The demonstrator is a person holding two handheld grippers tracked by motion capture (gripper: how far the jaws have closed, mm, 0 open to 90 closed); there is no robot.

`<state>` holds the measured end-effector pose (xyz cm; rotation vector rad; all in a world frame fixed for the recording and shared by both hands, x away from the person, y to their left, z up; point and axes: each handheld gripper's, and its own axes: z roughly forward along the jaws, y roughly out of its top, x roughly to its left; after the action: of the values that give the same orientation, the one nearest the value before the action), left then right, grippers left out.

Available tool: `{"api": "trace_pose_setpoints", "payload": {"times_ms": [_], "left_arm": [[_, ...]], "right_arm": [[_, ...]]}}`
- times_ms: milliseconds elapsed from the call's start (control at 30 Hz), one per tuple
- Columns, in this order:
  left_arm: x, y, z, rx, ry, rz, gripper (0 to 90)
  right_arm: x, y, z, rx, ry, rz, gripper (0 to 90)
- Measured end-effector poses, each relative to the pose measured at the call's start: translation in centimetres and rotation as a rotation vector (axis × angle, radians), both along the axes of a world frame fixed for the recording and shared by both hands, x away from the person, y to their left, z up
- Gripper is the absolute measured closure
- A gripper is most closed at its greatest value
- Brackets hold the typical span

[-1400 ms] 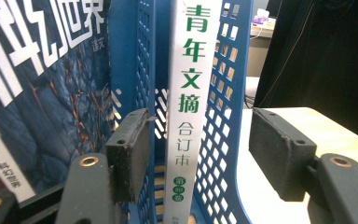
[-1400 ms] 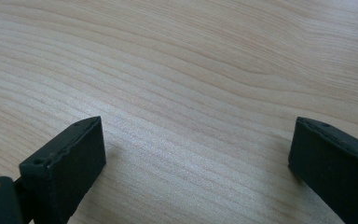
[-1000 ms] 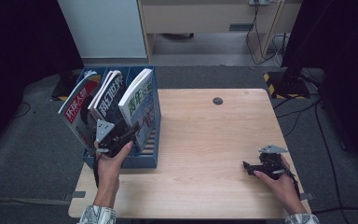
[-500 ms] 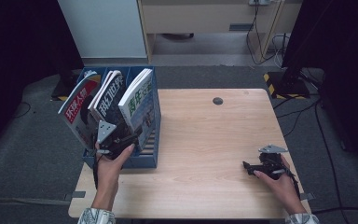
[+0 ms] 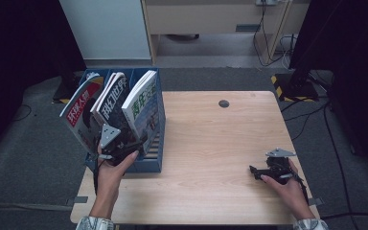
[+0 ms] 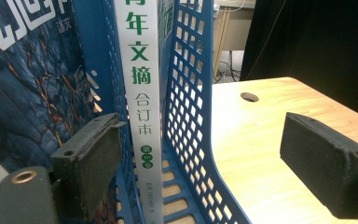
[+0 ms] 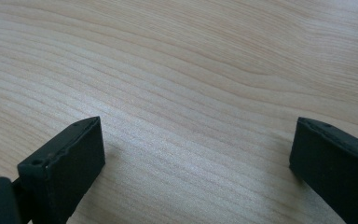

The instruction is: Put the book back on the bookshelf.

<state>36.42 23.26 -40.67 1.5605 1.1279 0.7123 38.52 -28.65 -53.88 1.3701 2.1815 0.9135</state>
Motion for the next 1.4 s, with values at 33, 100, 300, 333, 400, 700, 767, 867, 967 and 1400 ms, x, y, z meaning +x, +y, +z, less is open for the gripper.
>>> {"api": "trace_pose_setpoints", "payload": {"times_ms": [33,100,300,333,400,700,767,867,967,1400], "left_arm": [[0.0,0.0,0.0,0.002,0.002,-0.002,12.1],[-0.1,0.1,0.1,0.003,0.004,-0.001,12.1],[-0.3,0.2,0.4,0.005,0.003,-0.01,11.3],[-0.4,0.1,0.4,0.006,0.005,-0.011,11.1],[-0.5,0.1,0.4,0.004,0.007,-0.016,10.3],[-0.5,-0.4,0.7,0.001,0.007,-0.037,10.1],[-0.5,-0.6,0.8,0.001,0.009,-0.042,10.2],[-0.6,-1.0,0.9,0.002,0.005,-0.055,10.7],[-0.7,-1.3,1.0,0.008,0.006,-0.069,11.2],[-0.1,-2.7,0.4,0.021,0.033,-0.112,11.2]], "right_arm": [[0.0,0.0,0.0,0.0,0.0,0.0,3.5],[0.0,0.0,0.0,0.0,0.0,0.0,3.5],[0.0,0.0,0.0,0.001,0.002,-0.002,3.4],[0.0,0.0,0.0,0.001,0.002,-0.003,3.4],[0.0,0.1,0.0,0.002,0.004,-0.004,3.3],[0.0,0.1,0.0,0.002,0.003,-0.003,3.2],[0.0,0.1,0.0,0.002,0.003,-0.003,3.2],[0.0,0.1,0.0,0.002,0.003,-0.003,3.2],[0.0,0.1,0.0,0.001,0.003,-0.004,3.2],[0.0,0.1,0.0,0.0,0.003,-0.007,3.1]]}}
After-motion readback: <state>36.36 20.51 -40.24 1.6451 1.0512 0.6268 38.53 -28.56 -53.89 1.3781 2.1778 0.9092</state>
